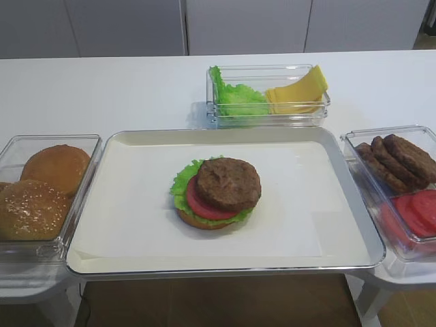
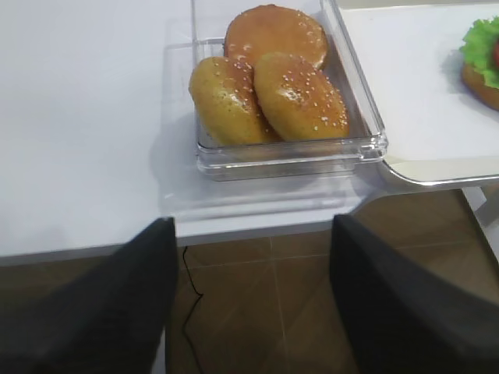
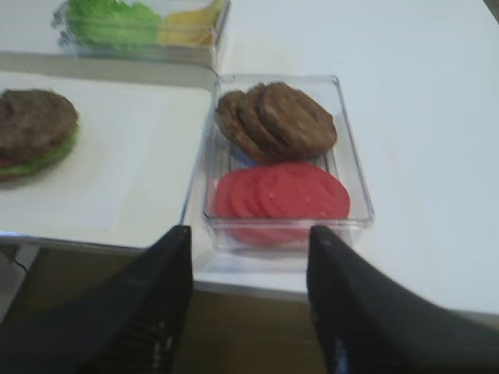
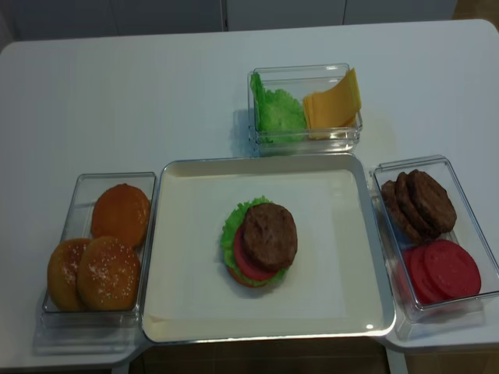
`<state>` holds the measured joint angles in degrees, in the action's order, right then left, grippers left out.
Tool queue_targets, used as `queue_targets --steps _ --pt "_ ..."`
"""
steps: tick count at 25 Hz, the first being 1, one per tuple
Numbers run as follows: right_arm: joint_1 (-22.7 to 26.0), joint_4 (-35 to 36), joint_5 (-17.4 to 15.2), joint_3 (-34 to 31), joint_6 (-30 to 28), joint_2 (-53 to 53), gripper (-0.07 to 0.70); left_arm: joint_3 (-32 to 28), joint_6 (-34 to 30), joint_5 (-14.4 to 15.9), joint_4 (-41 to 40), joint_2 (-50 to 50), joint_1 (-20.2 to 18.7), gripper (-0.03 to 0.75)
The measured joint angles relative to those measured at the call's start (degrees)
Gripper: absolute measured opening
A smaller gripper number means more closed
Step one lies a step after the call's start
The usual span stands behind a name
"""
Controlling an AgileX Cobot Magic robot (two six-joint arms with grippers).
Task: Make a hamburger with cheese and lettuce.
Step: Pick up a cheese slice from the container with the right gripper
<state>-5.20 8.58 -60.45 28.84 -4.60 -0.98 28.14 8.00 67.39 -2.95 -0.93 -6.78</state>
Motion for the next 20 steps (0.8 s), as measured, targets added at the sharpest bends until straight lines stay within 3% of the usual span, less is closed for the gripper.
queue_targets --steps 4,9,16,20 --pt "0.0 3.0 4.6 1.6 3.1 1.7 0.407 0.0 0.0 0.0 0.0 0.0 0.0 0.456" --pt "0.0 4.2 9.2 3.0 4.6 11.1 0.413 0.0 0.0 0.0 0.0 0.0 0.0 0.456" --pt "0.0 11.8 23.2 4.4 4.2 29.8 0.414 0.0 0.0 0.0 0.0 0.0 0.0 0.456" --pt "0.0 13.5 26.0 10.1 1.8 43.5 0.414 0.0 0.0 0.0 0.0 0.0 0.0 0.456"
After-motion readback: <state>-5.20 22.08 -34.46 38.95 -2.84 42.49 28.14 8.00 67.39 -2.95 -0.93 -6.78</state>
